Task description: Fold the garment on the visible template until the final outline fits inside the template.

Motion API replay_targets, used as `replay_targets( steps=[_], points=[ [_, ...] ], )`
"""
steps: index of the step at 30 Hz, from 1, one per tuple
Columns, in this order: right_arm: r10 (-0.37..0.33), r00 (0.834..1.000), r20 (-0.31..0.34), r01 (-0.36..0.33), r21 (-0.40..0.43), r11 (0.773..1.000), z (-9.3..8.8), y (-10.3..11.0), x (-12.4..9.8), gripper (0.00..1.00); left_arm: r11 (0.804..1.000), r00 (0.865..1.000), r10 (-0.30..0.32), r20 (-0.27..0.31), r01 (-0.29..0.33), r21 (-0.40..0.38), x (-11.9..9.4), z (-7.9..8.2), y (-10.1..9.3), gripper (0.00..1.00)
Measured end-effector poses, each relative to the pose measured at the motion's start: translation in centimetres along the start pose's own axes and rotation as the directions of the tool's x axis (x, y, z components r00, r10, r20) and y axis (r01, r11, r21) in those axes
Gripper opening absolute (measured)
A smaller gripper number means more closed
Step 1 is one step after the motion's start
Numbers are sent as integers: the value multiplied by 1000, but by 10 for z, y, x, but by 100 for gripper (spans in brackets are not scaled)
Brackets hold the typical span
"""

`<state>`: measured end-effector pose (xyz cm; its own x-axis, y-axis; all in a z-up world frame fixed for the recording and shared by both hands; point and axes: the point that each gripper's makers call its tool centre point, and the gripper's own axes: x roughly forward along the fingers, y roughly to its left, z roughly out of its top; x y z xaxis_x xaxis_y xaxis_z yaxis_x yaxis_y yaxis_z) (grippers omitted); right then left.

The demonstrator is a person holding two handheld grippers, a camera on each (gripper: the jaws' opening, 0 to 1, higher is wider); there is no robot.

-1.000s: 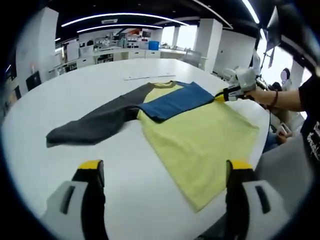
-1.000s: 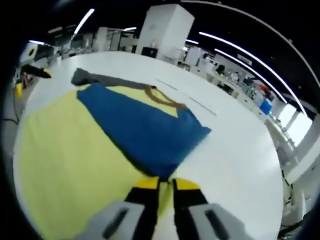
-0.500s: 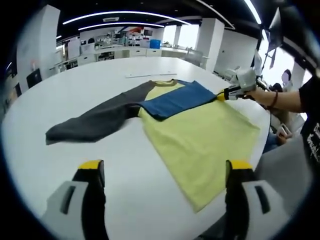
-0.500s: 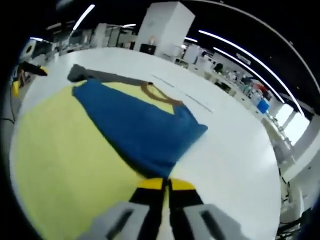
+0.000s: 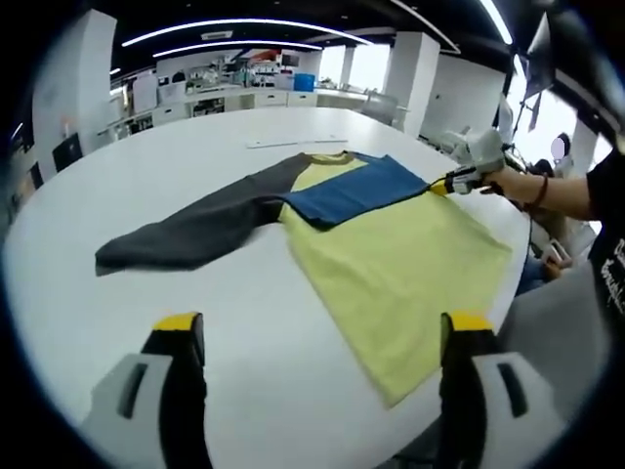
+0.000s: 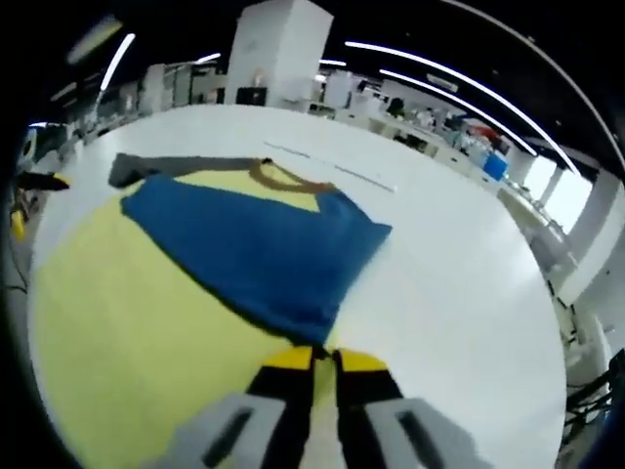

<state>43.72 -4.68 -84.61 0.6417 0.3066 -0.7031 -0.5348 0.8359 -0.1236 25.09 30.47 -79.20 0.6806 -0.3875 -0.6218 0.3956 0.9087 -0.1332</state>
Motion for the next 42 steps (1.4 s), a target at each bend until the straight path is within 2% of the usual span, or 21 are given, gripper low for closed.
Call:
replay_targets(
  steps=[2, 4, 6, 7, 9, 19, 22, 24, 26, 31, 35, 38, 40, 42],
  points=[
    [5, 1000, -1, -5, 102, 995, -2, -2, -2, 7, 1000, 1000, 0, 4, 0, -1, 0, 1, 0, 98],
    [0, 1000, 2, -1, 142, 990, -4, -7, 0, 10, 1000, 1000, 0, 5, 0, -1, -1, 2, 0, 98],
    [35, 999, 16, -37, 198, 979, -4, 1, -2, 7, 1000, 1000, 1, 4, -1, 0, -1, 1, 2, 98],
    [32, 999, 18, -35, 214, 976, -4, -3, -3, 5, 1000, 1000, 3, 2, -3, 0, -1, 1, 1, 98],
    [25, 1000, -2, -24, 191, 981, -8, -7, -4, 0, 1000, 1000, 7, 1, -7, -6, -2, 1, 2, 98],
    [64, 998, 10, -65, 204, 977, -6, -13, 0, 0, 998, 999, 36, 17, -35, -45, -5, 3, 16, 97],
    [69, 998, 6, -69, 187, 980, -6, -10, -5, 0, 997, 999, 47, 16, -46, -57, -5, 3, 20, 96],
    [69, 998, 1, -68, 175, 982, -6, -21, 3, 0, 997, 998, 52, 21, -50, -65, -6, 4, 23, 96],
    [71, 997, -1, -70, 165, 984, -5, -15, -3, 0, 996, 998, 60, 24, -58, -71, -6, 4, 26, 96],
    [73, 997, -1, -72, 146, 987, -6, -25, 1, 0, 994, 997, 70, 17, -68, -81, -5, 3, 33, 95],
    [75, 997, -1, -73, 158, 985, -6, -30, 2, 0, 992, 996, 83, 17, -81, -93, -5, 4, 40, 94],
    [85, 996, 0, -83, 184, 979, -6, -25, -2, 0, 990, 995, 93, 20, -90, -111, -4, 5, 46, 93],
    [93, 996, 2, -92, 211, 973, -6, -27, -2, 5, 988, 994, 103, 24, -99, -122, -3, 7, 49, 93],
    [92, 996, 5, -91, 224, 970, -5, -26, -6, 19, 986, 993, 112, 28, -107, -128, -3, 9, 54, 92]
  ],
)
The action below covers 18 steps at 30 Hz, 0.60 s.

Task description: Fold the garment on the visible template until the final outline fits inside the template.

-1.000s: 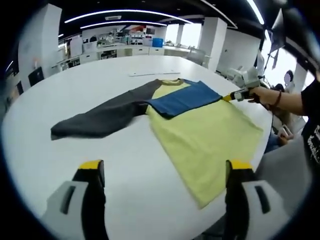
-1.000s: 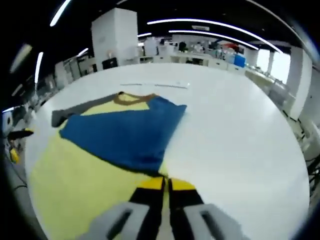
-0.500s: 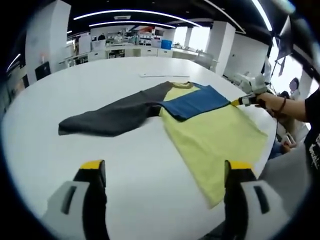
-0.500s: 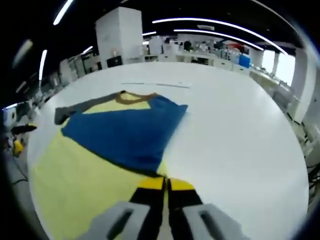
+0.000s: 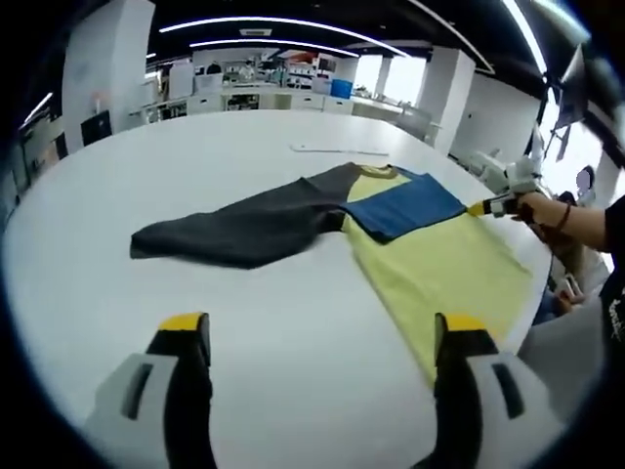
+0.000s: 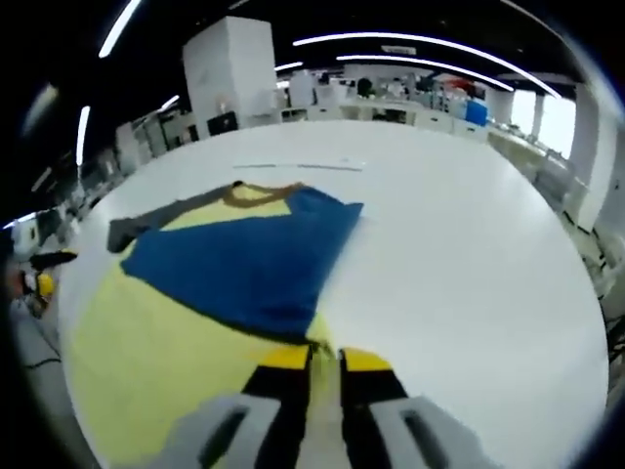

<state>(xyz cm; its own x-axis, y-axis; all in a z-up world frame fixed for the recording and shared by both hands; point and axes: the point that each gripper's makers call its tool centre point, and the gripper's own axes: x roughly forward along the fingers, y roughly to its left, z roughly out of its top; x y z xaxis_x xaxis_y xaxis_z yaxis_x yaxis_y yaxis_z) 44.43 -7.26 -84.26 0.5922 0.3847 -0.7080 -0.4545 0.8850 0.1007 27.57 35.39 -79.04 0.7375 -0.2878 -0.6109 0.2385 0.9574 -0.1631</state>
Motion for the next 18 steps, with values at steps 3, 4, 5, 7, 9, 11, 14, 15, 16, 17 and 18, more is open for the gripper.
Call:
replay_targets(
  steps=[3, 4, 5, 7, 9, 11, 14, 15, 16, 17, 18],
  points=[
    [8, 1000, 17, -8, 3, 1000, 4, -1, -2, 39, 1000, 1000, 21, 4, -21, 1, 1, 4, 7, 92],
    [16, 999, 29, -16, 0, 1000, 7, 0, -4, 43, 1000, 1000, 25, 5, -25, 2, 1, 5, 7, 91],
    [27, 999, 46, -26, -8, 1000, 10, 4, -7, 48, 999, 999, 32, 4, -32, 1, 2, 7, 9, 91],
    [48, 996, 77, -46, -32, 998, 15, 10, -13, 56, 999, 999, 46, 15, -46, -6, 4, 10, 19, 91],
    [73, 992, 103, -70, -34, 997, 21, 16, -19, 66, 998, 998, 56, 23, -56, -15, 5, 12, 23, 90],
    [86, 989, 121, -80, -54, 995, 26, 21, -25, 74, 997, 997, 67, 35, -66, -31, 7, 16, 28, 90],
    [107, 987, 119, -100, -64, 993, 28, 29, -34, 81, 995, 995, 93, 42, -91, -45, 10, 19, 35, 87],
    [112, 986, 121, -105, -63, 992, 29, 31, -35, 84, 994, 994, 105, 43, -103, -44, 11, 20, 38, 86],
    [115, 985, 126, -107, -64, 992, 30, 33, -38, 87, 992, 992, 116, 42, -114, -44, 12, 20, 42, 85],
    [121, 983, 140, -113, -70, 991, 34, 35, -41, 91, 992, 992, 122, 45, -120, -50, 14, 20, 44, 84],
    [124, 982, 144, -114, -73, 991, 35, 37, -44, 93, 990, 990, 129, 49, -126, -62, 15, 21, 48, 84]
  ],
)
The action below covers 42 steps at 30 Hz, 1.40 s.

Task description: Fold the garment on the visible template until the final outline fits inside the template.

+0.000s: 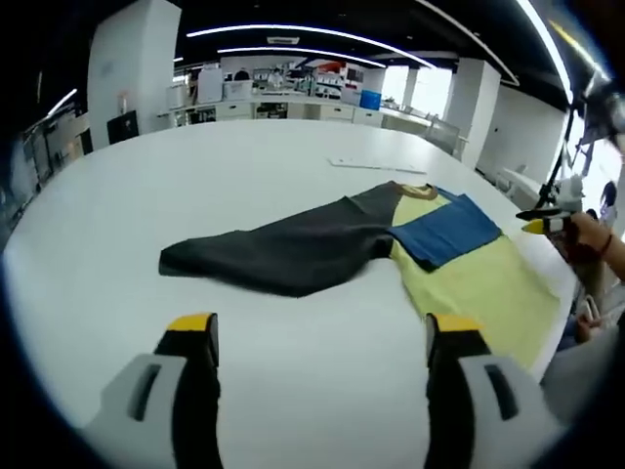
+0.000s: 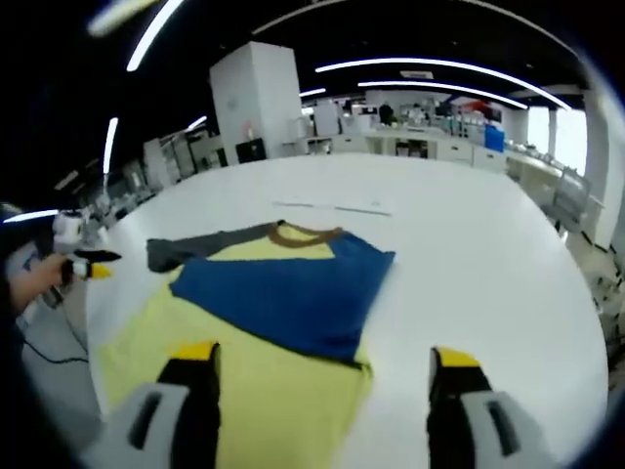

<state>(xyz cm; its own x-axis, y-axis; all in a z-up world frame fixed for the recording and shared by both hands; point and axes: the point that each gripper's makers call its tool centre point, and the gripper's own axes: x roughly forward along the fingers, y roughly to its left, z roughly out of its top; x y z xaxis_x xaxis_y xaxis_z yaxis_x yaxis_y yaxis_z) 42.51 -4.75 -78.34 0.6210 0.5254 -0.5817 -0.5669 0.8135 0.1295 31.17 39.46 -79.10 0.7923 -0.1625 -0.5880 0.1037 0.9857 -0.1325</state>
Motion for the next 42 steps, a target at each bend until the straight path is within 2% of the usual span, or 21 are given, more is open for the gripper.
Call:
replay_targets(
  steps=[3, 5, 7, 10, 15, 17, 19, 20, 23, 24, 27, 28, 34, 41, 42],
  points=[
    [16, 1000, 8, -16, 3, 1000, 4, 8, -8, 100, 998, 1000, 20, 21, -19, -61, 5, 6, 4, 80],
    [29, 1000, 9, -29, -4, 1000, 5, 14, -14, 100, 995, 999, 40, 26, -37, -98, 7, 8, 9, 77],
    [36, 999, 25, -35, -19, 999, 9, 22, -22, 100, 993, 998, 55, 38, -50, -103, 13, 12, 23, 75],
    [51, 998, 41, -50, -29, 998, 11, 24, -28, 100, 991, 997, 69, 38, -65, -117, 16, 13, 22, 72],
    [75, 996, 38, -73, -48, 996, 9, 32, -40, 100, 984, 994, 106, 32, -101, -147, 27, 9, 37, 65],
    [87, 996, 32, -85, -48, 995, 7, 35, -46, 100, 982, 992, 120, 25, -115, -148, 34, 8, 55, 62],
    [88, 996, 33, -87, -43, 995, 5, 36, -50, 100, 979, 991, 131, 27, -125, -158, 34, 7, 50, 60],
    [85, 996, 39, -83, -41, 996, 4, 36, -52, 100, 977, 991, 132, 29, -125, -170, 39, 6, 60, 58],
    [82, 996, 40, -81, -41, 996, 1, 37, -57, 100, 972, 990, 138, 38, -128, -199, 43, 6, 60, 53],
    [83, 996, 34, -81, -46, 996, -1, 38, -59, 100, 970, 990, 140, 36, -129, -208, 47, 5, 73, 52],
    [82, 996, 20, -80, -63, 995, -8, 40, -63, 100, 966, 989, 146, 32, -136, -219, 60, 5, 91, 49],
    [83, 996, 12, -82, -64, 995, -11, 40, -63, 100, 967, 988, 152, 34, -141, -214, 59, 6, 85, 48],
    [97, 995, -11, -98, -97, 990, -20, 46, -70, 100, 961, 982, 186, 16, -178, -211, 62, 4, 77, 40],
    [77, 997, -22, -79, -149, 986, -25, 51, -76, 100, 950, 978, 208, 25, -195, -245, 64, 7, 73, 21],
    [76, 997, -27, -79, -149, 986, -27, 52, -75, 100, 949, 978, 208, 23, -196, -245, 67, 7, 79, 18]
  ],
)
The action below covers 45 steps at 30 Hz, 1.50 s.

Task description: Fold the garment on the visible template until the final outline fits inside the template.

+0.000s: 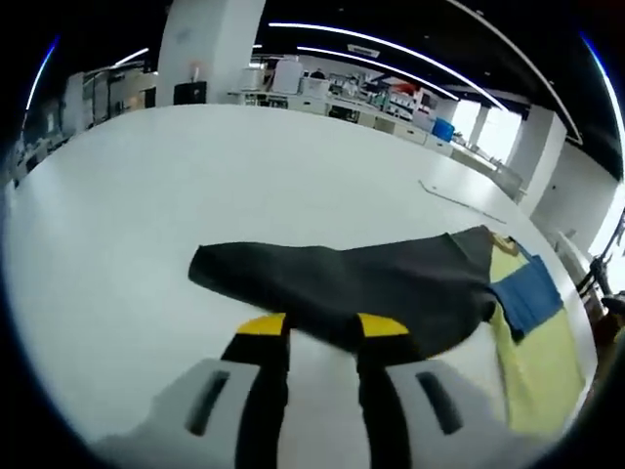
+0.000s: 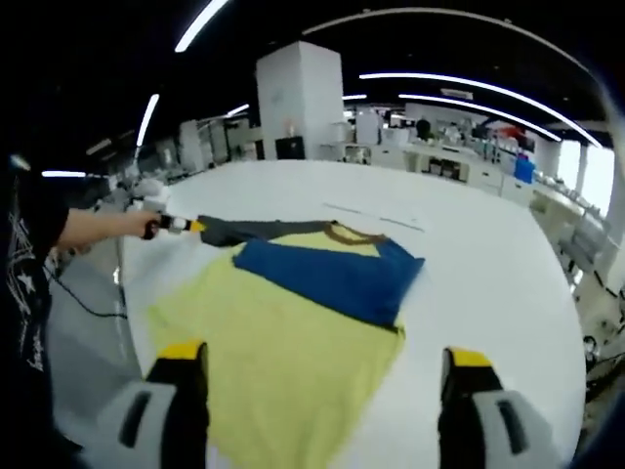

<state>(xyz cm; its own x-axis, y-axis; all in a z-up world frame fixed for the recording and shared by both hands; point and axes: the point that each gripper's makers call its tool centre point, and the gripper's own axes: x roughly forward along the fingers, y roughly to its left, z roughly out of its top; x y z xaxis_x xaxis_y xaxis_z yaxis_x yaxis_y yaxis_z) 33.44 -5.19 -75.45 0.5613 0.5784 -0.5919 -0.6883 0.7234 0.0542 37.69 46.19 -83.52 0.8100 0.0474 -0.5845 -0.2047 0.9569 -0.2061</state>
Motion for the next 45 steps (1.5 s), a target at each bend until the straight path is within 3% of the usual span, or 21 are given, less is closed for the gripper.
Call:
replay_targets(
  steps=[5, 10, 17, 20, 27, 38, 45],
  points=[
    [-4, 1000, -21, 4, 2, 1000, -7, 3, -1, 100, 999, 999, 31, -7, -31, 17, 7, 1, 11, 0],
    [-12, 1000, -9, 13, 13, 1000, -5, 5, -4, 100, 994, 999, 42, 31, -45, 96, 8, 17, 11, 0],
    [-13, 1000, -7, 13, 7, 1000, -3, 7, -7, 100, 991, 998, 18, 53, -25, 128, 7, 48, 1, 0],
    [-10, 1000, -10, 10, 4, 1000, -3, 9, -7, 100, 988, 998, 36, 44, -43, 149, 1, 44, -7, 0],
    [-10, 1000, -17, 10, 3, 1000, -5, 8, -9, 100, 993, 997, 57, 46, -62, 96, -8, 39, -10, 0],
    [-5, 1000, -20, 5, 2, 1000, -7, 8, -9, 100, 993, 996, 63, 60, -69, 99, -8, 55, -9, 0],
    [-2, 1000, -17, 2, 0, 1000, -7, 12, -11, 100, 993, 995, 30, 97, -41, 109, -16, 72, -26, 0]
  ],
)
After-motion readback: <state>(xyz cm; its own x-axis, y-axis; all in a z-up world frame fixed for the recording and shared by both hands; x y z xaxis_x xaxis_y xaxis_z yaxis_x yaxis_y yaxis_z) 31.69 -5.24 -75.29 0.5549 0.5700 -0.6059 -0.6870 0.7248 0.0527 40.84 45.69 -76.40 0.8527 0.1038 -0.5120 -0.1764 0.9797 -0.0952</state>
